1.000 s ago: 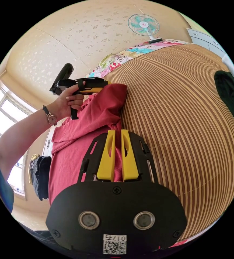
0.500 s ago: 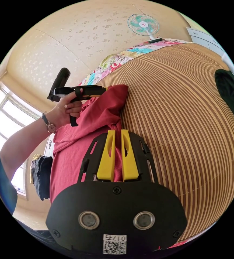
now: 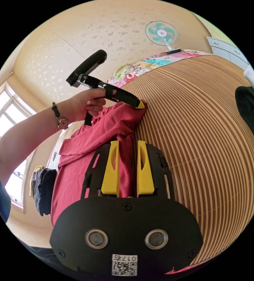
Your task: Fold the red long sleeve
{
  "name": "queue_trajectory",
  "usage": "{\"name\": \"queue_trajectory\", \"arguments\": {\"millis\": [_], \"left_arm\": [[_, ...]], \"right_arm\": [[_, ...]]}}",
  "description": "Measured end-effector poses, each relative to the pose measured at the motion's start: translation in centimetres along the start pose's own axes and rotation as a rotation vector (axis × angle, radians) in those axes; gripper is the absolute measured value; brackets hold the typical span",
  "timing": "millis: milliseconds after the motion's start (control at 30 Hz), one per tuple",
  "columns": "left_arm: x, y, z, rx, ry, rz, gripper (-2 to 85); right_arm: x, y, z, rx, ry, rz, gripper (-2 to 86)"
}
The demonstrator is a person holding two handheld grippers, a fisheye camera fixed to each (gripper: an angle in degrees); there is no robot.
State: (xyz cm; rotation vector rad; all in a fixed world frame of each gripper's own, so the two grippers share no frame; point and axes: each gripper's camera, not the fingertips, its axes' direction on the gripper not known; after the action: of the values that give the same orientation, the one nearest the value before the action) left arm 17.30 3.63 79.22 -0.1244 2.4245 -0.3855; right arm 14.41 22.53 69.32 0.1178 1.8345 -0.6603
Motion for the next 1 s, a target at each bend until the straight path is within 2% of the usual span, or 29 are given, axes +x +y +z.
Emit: {"name": "queue_trajectory", "arguments": {"millis": [133, 200, 300, 400, 500, 667, 867, 933, 1000], "left_arm": [[-1.8, 1.5, -0.8, 0.084, 0.136, -0.107, 3.7], [-3.6, 3.2, -1.5, 0.199, 0.238, -0.198, 2.6], [-5.1, 5.0, -1.0, 0.297, 0.298, -0.290, 2.0], [-3.8, 5.6, 0.7, 0.325, 0.224, -0.252, 2.2], [-3.1, 6.7, 0.9, 0.369, 0.247, -0.213, 3.6], [-1.2, 12.7, -2.4, 0.545, 0.249, -0.167, 6.3], [0.8, 26.1, -5.8, 0.753, 0.254, -0.302, 8.8], [1.5, 30.5, -6.6, 0.771, 0.198, -0.384, 8.9], [3.5, 36.6, -7.2, 0.791, 0.054, -0.487, 9.3]], "right_arm": [[-0.7, 0.6, -0.1, -0.010, 0.035, 0.000, 5.7], [-0.4, 1.3, -1.1, 0.032, 0.038, 0.029, 4.7], [-0.3, 1.7, -1.1, 0.014, 0.099, 0.076, 4.0], [-1.0, 1.6, -0.5, -0.028, 0.139, 0.071, 3.8], [-0.8, 2.0, -0.8, -0.017, 0.106, 0.094, 3.9], [-0.2, 3.5, -3.0, 0.108, 0.010, 0.145, 5.9], [-3.1, 6.4, -6.6, 0.428, 0.039, 0.053, 6.9], [-4.1, 5.8, -5.8, 0.389, 0.069, 0.032, 6.8], [-4.9, 4.7, -4.2, 0.300, 0.049, -0.009, 7.2]]}}
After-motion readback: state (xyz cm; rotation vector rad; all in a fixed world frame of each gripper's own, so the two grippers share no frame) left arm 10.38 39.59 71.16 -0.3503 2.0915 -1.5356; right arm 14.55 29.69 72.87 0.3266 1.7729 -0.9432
